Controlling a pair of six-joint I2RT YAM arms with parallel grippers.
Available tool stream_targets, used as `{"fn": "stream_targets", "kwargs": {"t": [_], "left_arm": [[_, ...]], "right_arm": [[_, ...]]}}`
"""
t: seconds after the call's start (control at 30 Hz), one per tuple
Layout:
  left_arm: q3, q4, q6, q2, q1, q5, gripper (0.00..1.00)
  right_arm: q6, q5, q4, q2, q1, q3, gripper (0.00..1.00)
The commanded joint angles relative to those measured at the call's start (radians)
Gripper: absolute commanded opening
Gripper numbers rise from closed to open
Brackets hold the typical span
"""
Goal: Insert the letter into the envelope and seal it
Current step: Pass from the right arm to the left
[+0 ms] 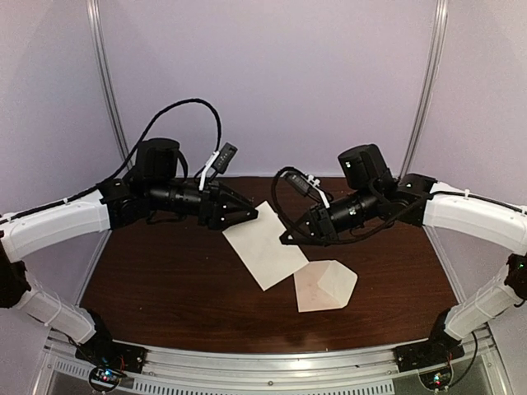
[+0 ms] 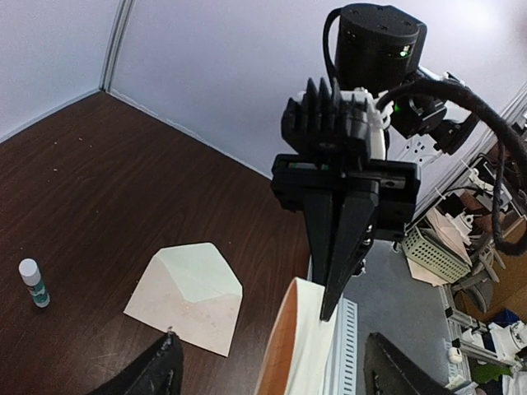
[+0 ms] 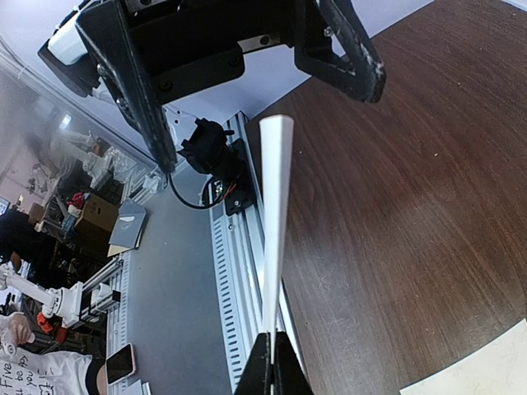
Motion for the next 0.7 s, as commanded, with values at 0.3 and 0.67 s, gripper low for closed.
{"fn": "stream_targets", "kwargs": {"t": [0.3, 0.67], "left_arm": [[0.049, -0.010, 0.038, 0.037, -0.031, 0.118, 0.25], [-0.013, 0.075, -0.001, -0.036, -0.022, 0.021, 0.00]], "right_arm": [[-0.068, -0.030, -0.066, 0.049, 0.008, 0.100, 0.00], [-0.069, -0.022, -0.068, -0.004, -0.023, 0.039, 0.00]]}}
